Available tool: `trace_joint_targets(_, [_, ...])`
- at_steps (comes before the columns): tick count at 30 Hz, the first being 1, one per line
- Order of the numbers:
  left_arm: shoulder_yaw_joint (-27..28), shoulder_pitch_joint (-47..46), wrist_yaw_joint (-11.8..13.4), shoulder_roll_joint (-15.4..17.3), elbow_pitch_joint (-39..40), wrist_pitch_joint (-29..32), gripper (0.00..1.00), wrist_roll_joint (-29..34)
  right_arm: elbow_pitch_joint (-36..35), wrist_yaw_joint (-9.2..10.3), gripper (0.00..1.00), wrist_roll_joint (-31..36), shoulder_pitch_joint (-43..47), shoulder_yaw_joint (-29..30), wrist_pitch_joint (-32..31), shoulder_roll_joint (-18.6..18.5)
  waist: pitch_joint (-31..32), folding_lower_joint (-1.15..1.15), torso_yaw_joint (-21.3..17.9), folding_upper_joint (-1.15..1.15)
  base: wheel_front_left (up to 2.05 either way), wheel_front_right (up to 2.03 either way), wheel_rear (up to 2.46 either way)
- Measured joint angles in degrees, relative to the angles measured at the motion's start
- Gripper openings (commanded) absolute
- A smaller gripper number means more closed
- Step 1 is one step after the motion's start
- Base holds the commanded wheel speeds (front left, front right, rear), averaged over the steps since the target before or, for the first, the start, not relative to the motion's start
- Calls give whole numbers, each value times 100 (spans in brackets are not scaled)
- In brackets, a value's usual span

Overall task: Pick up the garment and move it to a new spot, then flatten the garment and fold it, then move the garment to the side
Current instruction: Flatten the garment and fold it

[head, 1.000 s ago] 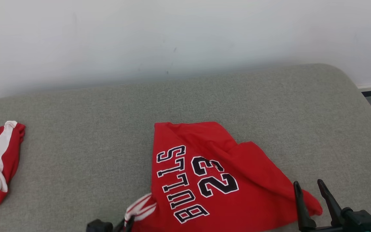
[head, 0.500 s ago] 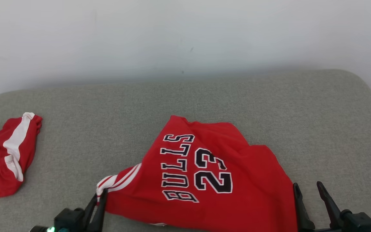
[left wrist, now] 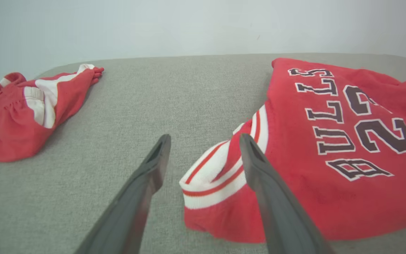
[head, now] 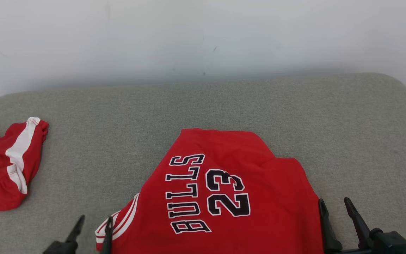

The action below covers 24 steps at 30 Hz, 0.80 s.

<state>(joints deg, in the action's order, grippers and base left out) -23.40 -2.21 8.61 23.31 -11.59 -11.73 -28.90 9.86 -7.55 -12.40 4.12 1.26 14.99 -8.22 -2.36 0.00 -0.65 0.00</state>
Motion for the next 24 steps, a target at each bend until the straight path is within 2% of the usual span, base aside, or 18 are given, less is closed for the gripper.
trace_joint_targets(6, [60, -429, -58, 140, 176, 74, 100, 66, 59, 0, 100, 0, -30, -82, 0, 1, -3, 0, -94, 0, 0, 0, 0])
trace_joint_targets(10, [-104, -875, -324, 82, -4, 367, 100, 16, 108, 0, 100, -7, -85, -116, -1, -31, -19, 0, -225, 0, 0, 0, 0])
trace_joint_targets(22, [-505, -1783, -1059, -240, -1492, 1266, 100, -365, 136, 0, 100, -19, -225, -90, 0, -53, -278, 0, -727, 0, 0, 0, 0])
trace_joint_targets(24, [-533, -1861, -1076, -255, -1641, 1251, 0, -360, 131, 0, 100, -19, -235, -73, 0, -44, -346, 0, -783, 0, 0, 0, 0])
